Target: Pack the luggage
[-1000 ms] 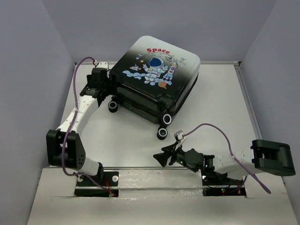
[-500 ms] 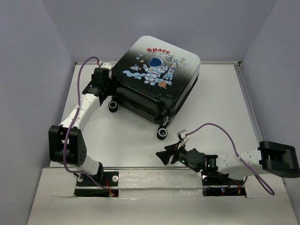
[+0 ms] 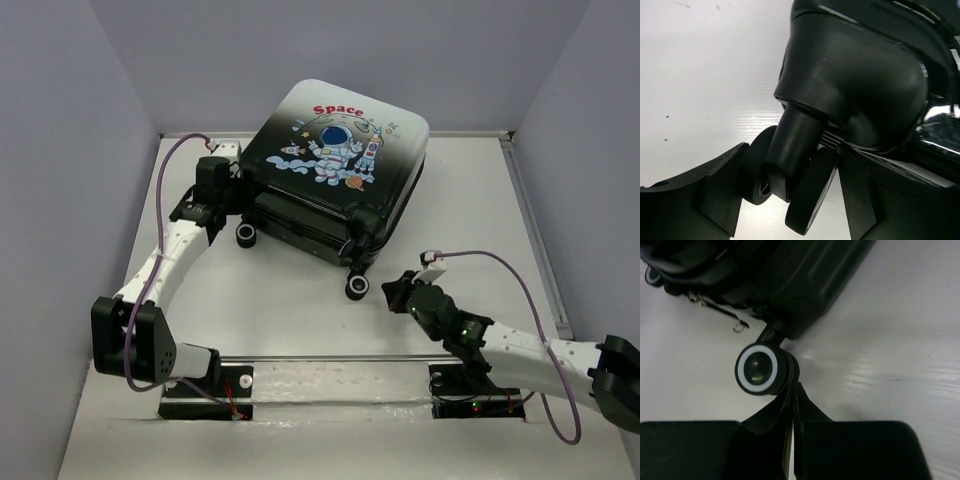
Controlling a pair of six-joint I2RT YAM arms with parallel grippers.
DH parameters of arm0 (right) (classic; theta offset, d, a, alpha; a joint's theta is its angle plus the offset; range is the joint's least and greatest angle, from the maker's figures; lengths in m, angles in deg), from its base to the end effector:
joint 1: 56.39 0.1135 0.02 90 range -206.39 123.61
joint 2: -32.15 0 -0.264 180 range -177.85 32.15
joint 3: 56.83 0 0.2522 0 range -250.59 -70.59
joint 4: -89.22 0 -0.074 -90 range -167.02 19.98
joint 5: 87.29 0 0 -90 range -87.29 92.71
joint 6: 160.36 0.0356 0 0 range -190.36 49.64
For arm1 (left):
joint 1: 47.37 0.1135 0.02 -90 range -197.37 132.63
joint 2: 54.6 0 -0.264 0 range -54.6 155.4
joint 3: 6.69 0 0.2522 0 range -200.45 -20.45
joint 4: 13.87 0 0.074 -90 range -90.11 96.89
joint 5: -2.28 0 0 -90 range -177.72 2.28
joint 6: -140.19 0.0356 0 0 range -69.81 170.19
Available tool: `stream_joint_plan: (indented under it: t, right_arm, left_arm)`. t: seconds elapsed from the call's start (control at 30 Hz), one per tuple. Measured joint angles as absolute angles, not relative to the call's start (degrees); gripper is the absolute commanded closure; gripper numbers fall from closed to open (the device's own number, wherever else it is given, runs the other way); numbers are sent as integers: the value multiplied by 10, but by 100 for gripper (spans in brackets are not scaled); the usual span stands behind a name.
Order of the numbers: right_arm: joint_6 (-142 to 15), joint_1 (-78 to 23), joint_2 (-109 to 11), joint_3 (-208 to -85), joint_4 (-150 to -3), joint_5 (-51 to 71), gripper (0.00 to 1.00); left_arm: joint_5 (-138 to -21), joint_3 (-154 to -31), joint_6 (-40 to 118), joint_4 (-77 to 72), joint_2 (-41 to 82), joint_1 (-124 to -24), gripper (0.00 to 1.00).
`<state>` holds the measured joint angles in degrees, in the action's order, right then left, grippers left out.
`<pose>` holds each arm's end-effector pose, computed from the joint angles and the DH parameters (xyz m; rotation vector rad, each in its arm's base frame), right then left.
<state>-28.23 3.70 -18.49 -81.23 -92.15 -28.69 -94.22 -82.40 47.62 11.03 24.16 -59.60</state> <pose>0.1026 0.1411 0.1622 0.0416 1.9906 0.6284 0.3107 -0.0632 0.3078 0.1031 2.0529 -0.0435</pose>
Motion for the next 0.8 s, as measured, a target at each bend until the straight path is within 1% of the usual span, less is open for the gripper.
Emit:
stream_joint_plan:
  t: [0.1, 0.13, 0.17, 0.27, 0.3, 0.33, 0.37, 0.47, 0.5, 0.53, 0.57, 0.6, 0.63, 0.67, 0.7, 0.77, 0.8]
  right_arm:
    - [-286, -37, -139, -825, -892, -283, 89]
    - [-288, -50, -131, -828, -888, -283, 85]
    - [-291, -67, -122, -835, -875, -283, 85]
    - [-303, -105, -100, -862, -839, -286, 79]
    - [-309, -110, -95, -872, -828, -288, 68]
    - [-316, -116, -83, -886, -813, -291, 68]
    - [-326, -120, -73, -897, -799, -292, 60]
    - [-350, -126, -47, -923, -759, -292, 48]
    - [-359, -126, -44, -933, -744, -289, 47]
    - [-369, -126, -45, -946, -718, -288, 45]
    - [-376, -126, -45, -952, -697, -291, 41]
    - [-380, -134, -46, -959, -670, -280, 39]
    - [-383, -135, -47, -962, -658, -268, 37]
    - [-384, -135, -45, -963, -650, -251, 35]
    - [-385, -135, -41, -963, -642, -234, 35]
    - [-385, -132, -17, -963, -624, -201, 34]
    - [-384, -132, -4, -963, -619, -190, 33]
  left_arm:
    - [-906, -810, 469, 110, 213, -600, 94]
    - [-892, -809, 467, 111, 207, -600, 94]
    - [-882, -809, 466, 111, 204, -600, 94]
    - [-853, -809, 456, 113, 202, -606, 94]
    - [-842, -809, 449, 113, 201, -612, 94]
    - [-839, -809, 447, 112, 200, -617, 94]
    - [-832, -807, 441, 111, 198, -625, 94]
    - [-818, -783, 420, 89, 180, -659, 94]
    - [-808, -774, 410, 83, 174, -668, 94]
    - [-795, -766, 396, 80, 166, -679, 86]
    - [-788, -759, 388, 73, 161, -684, 76]
    - [-779, -755, 370, 72, 157, -687, 63]
    - [-776, -751, 360, 70, 154, -689, 42]
    - [-771, -749, 353, 69, 152, -692, 34]
    - [-768, -743, 339, 63, 152, -692, 28]
    - [-758, -732, 318, 54, 151, -692, 20]
    - [-753, -726, 307, 52, 150, -692, 19]
